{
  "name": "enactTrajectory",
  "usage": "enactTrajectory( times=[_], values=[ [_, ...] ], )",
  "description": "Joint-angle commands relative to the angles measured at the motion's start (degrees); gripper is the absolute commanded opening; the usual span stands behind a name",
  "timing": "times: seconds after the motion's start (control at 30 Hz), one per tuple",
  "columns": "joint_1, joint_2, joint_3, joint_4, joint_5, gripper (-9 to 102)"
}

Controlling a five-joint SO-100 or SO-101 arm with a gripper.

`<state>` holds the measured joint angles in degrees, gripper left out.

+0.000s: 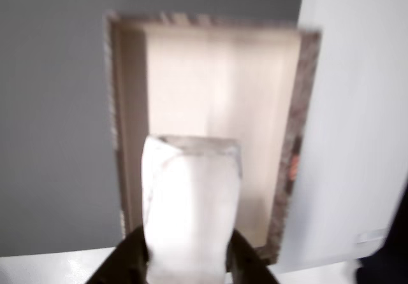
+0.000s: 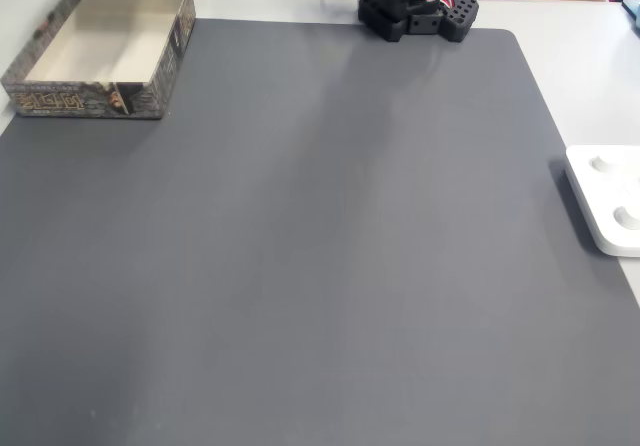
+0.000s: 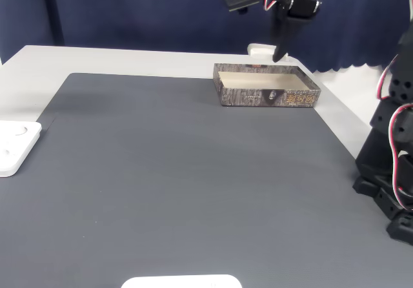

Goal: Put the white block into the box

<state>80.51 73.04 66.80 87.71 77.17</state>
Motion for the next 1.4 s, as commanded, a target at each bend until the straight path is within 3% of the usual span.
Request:
enactTrajectory(
  times=[0.0,0.37,0.77,1.37],
  values=[
    [2.11,-3.43,-7.82,0.79,0.35,-2],
    [0.09,-19.42,-20.65,1.32,4.31,-2],
    [-0.26,-25.4,-25.66,1.14,4.13,-1],
    [-0.79,-25.22,-25.14,-0.09,4.48,31]
  ],
)
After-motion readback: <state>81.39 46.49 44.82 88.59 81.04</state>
